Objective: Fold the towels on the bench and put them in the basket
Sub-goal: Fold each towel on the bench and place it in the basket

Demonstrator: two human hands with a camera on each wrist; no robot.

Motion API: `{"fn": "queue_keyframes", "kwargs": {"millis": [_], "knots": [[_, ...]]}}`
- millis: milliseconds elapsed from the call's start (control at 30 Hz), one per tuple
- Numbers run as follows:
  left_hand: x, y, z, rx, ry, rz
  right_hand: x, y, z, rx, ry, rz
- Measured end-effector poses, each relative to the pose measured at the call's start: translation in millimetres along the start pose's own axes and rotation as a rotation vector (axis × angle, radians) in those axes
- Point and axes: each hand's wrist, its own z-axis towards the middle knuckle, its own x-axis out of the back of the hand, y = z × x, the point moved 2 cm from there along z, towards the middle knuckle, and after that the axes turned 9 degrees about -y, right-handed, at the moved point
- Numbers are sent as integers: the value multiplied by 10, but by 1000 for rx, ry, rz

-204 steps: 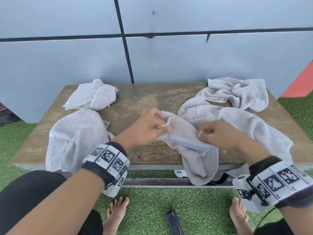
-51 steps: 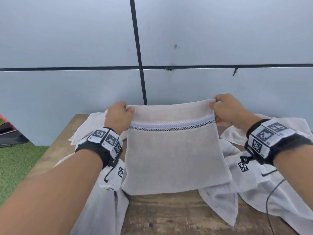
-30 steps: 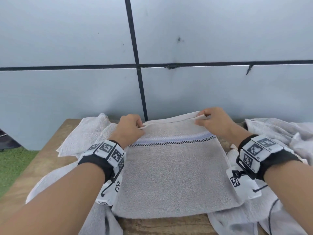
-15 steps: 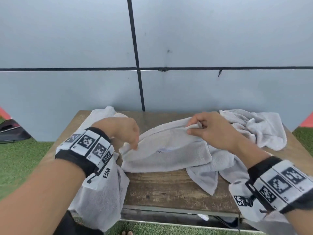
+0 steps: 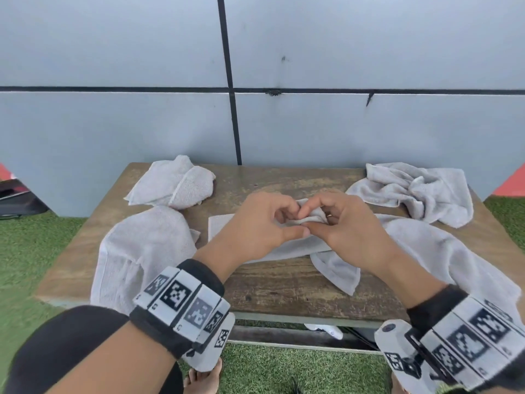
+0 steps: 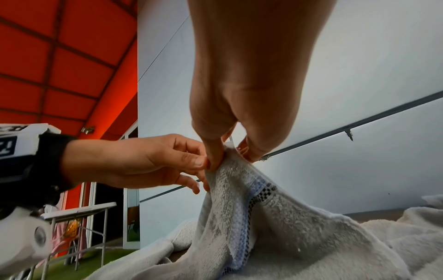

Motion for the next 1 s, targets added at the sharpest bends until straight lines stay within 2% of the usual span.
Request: {"fn": "queue_keyframes", "kwargs": {"millis": [167,267,367,567,767,1000], "knots": [[18,-66,61,46,56,-90,-5,12,90,-27,63,191],[43,-132,129,42,97,-70,32,78,153,-105,95,292],[52,-178,189,54,145,-58,61,97,196,-93,103,351],[-33,-167,229,42,161,-68,51,148,224,-70,158,334],[-44,-85,197,-5,142,-186,112,161,194,-69,194,383],[-52,-61,132,-82,168,-202,168,235,124,-97,370,286]]}}
